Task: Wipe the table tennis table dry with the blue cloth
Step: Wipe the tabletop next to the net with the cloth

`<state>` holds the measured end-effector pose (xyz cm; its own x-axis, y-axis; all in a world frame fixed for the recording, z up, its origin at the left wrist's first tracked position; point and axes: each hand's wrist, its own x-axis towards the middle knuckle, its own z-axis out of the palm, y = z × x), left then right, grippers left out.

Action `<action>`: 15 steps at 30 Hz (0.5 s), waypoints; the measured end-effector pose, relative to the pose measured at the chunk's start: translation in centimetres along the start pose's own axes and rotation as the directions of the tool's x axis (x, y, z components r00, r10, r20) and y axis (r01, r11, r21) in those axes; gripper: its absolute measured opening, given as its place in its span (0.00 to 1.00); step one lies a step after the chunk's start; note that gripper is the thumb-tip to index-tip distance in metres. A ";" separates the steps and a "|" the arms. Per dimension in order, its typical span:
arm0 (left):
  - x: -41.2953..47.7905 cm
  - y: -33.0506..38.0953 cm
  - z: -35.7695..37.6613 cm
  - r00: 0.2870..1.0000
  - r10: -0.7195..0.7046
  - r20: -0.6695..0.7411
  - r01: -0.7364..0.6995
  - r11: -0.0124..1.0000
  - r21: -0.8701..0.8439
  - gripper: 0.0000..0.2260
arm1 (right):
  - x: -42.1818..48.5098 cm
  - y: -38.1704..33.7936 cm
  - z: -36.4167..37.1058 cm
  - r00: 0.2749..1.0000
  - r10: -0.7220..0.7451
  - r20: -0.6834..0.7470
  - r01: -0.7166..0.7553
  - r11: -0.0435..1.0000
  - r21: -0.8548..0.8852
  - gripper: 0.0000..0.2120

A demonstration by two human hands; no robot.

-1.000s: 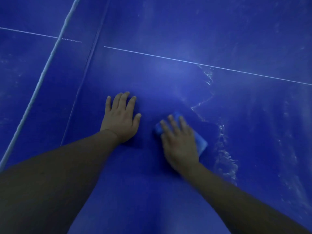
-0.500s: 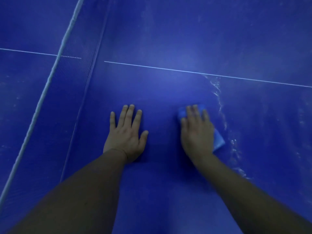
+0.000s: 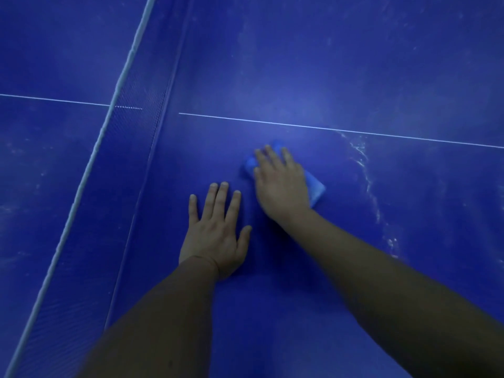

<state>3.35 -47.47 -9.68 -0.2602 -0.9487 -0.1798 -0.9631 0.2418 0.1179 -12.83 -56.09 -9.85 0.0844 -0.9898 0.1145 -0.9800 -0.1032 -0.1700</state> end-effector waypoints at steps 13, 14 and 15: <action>0.1 0.0 -0.4 0.999 0.013 0.034 -0.013 1.000 0.001 0.32 | 0.0 16.2 -2.2 0.802 0.594 -0.060 -0.597 0.799 -0.074 0.26; 0.1 -0.1 -0.4 0.999 0.014 0.035 -0.014 1.000 0.000 0.32 | -0.4 14.4 -1.7 0.878 0.474 -0.067 -0.479 0.873 -0.094 0.26; 0.0 -0.1 -0.4 0.999 0.011 0.035 -0.011 1.000 -0.002 0.33 | -0.5 11.9 -1.1 0.939 0.338 -0.065 -0.343 0.933 -0.104 0.26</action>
<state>3.44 -47.61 -9.32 -0.2731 -0.9383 -0.2121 -0.9601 0.2519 0.1218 -24.73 -56.67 -10.86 -0.2639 -0.9578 0.1136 -0.9625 0.2538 -0.0963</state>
